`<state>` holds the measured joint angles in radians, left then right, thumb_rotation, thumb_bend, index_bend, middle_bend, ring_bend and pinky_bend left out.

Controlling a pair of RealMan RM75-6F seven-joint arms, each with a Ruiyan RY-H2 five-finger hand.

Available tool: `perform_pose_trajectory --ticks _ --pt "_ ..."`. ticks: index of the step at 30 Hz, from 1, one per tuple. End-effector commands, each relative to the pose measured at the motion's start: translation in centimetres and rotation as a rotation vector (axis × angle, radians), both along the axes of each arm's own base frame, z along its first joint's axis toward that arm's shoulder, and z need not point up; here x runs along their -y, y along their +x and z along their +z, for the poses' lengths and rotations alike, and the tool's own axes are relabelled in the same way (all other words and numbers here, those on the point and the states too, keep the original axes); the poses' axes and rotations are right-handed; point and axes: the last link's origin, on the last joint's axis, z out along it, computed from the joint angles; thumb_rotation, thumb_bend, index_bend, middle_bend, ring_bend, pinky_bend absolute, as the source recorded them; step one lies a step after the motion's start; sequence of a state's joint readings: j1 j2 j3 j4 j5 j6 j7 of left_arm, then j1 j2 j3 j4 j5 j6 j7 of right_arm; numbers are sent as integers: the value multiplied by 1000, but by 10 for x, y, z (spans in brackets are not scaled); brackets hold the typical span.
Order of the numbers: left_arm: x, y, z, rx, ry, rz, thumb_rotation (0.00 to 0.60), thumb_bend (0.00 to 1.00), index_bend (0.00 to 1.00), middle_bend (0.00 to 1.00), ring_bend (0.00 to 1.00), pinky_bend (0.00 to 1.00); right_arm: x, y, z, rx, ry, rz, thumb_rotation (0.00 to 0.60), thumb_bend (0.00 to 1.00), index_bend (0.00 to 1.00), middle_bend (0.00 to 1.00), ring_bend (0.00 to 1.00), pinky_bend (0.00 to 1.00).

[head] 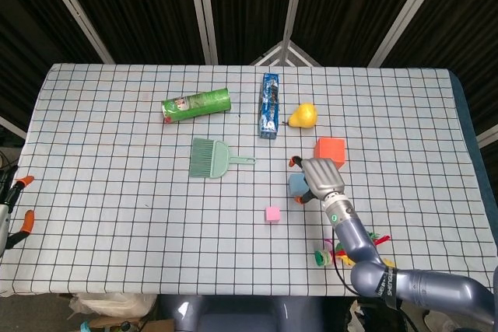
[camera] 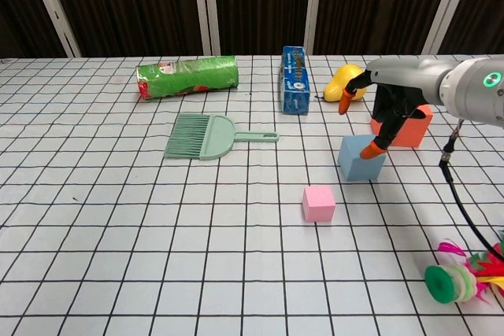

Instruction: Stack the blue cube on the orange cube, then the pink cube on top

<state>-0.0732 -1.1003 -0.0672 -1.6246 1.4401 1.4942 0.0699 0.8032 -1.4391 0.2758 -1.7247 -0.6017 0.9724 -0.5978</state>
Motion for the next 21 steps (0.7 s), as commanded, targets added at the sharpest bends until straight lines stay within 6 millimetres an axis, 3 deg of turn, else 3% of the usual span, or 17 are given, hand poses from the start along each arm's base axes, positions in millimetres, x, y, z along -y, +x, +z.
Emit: perform_pose_trajectory --ticks 1,21 --pt "-1 -1 0 -2 2 4 600 536 170 12 0 0 2 -1 -4 -4 12 -8 600 151 328 1000 999 851" --pt "-2 -1 -1 -10 -2 20 600 536 171 12 0 0 9 -13 -19 -3 41 -23 600 151 354 1000 999 851"
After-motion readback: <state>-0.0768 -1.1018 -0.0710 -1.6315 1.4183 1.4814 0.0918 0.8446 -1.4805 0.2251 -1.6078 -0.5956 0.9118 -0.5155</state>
